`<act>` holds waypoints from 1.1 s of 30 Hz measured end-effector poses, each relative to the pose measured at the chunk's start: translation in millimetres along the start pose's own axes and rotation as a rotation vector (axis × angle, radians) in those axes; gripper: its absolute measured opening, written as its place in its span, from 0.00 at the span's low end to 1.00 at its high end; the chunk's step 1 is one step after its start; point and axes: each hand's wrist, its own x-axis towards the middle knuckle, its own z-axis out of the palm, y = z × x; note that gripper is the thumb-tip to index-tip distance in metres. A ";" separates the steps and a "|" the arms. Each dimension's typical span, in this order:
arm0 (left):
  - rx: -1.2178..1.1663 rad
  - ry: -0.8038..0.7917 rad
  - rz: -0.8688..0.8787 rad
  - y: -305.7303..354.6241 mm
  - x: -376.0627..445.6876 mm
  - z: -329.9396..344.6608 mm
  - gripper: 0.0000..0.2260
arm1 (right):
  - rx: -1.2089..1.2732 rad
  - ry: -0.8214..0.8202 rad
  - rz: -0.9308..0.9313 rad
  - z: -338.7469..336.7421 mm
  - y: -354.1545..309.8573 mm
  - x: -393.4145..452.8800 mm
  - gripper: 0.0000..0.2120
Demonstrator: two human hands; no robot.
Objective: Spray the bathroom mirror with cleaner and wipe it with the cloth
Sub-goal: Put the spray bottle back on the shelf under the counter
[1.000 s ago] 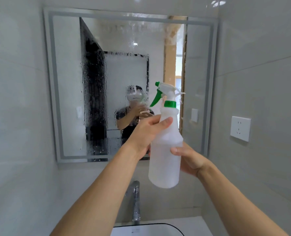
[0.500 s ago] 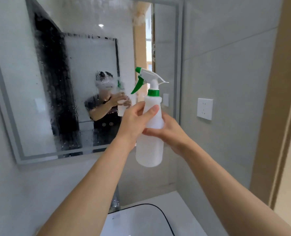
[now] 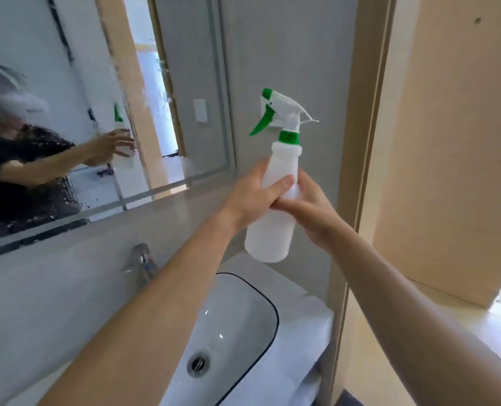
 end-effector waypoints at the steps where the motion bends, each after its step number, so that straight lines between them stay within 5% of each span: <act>1: -0.005 -0.029 -0.007 -2.8 -4.6 12.4 0.22 | -0.003 0.028 0.015 -7.1 6.3 -12.6 0.28; 16: -0.017 -0.312 0.011 -83.8 -57.9 236.0 0.23 | -0.029 0.349 0.126 -128.1 146.8 -175.7 0.28; 33: 0.003 -0.483 -0.009 -318.0 -185.4 422.2 0.23 | -0.039 0.495 0.219 -146.3 430.5 -349.3 0.32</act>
